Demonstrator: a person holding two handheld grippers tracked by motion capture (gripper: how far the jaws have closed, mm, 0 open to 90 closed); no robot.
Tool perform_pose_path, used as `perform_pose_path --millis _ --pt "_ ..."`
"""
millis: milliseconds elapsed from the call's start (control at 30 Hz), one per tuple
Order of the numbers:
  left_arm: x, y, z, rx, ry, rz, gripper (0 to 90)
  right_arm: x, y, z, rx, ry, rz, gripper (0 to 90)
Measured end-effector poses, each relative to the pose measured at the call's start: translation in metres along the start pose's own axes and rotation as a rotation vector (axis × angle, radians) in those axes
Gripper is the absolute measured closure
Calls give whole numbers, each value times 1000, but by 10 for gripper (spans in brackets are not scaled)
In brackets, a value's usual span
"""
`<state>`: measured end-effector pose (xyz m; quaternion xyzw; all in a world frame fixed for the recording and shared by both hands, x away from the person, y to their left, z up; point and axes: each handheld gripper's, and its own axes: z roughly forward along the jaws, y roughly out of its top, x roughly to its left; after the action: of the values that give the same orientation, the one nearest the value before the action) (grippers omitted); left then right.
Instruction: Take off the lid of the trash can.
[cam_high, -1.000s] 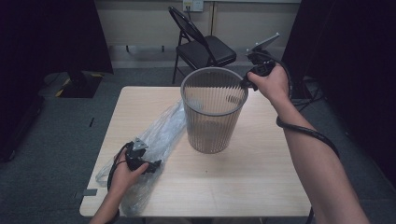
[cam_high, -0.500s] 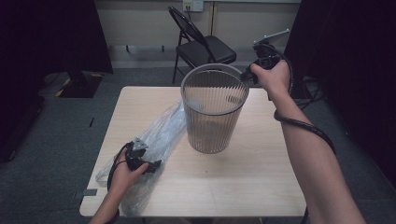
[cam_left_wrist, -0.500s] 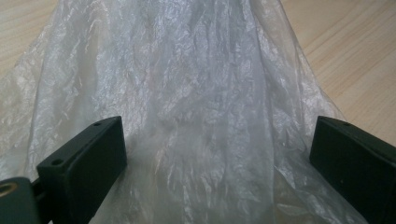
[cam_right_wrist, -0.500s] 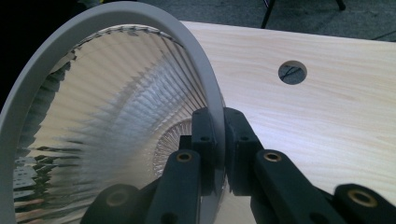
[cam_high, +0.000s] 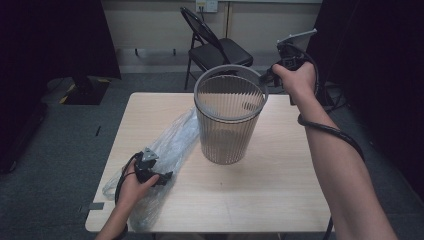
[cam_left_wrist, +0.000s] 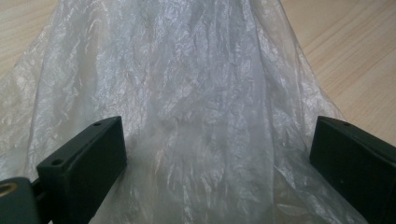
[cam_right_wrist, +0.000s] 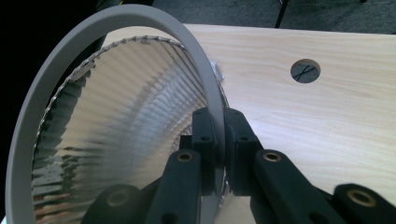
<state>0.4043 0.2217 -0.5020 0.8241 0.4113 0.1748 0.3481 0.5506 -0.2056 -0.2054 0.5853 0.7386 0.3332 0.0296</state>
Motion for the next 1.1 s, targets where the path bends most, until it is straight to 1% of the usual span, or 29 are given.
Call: perform_pose_path --millis 200,433,633,733,1100 --pt "0 0 0 2 -1 0 31 -3 -2 -8 8 -1 -5 843" --pt "0 0 0 2 -1 0 30 -11 -5 -16 6 0 3 843" --pt "0 0 0 3 -1 0 31 -19 -8 -23 4 12 10 843" --pt "0 0 0 2 -1 0 30 -23 -9 -26 9 9 12 843" --pt "0 0 0 2 -1 0 30 -39 -17 -41 -15 12 26 843"
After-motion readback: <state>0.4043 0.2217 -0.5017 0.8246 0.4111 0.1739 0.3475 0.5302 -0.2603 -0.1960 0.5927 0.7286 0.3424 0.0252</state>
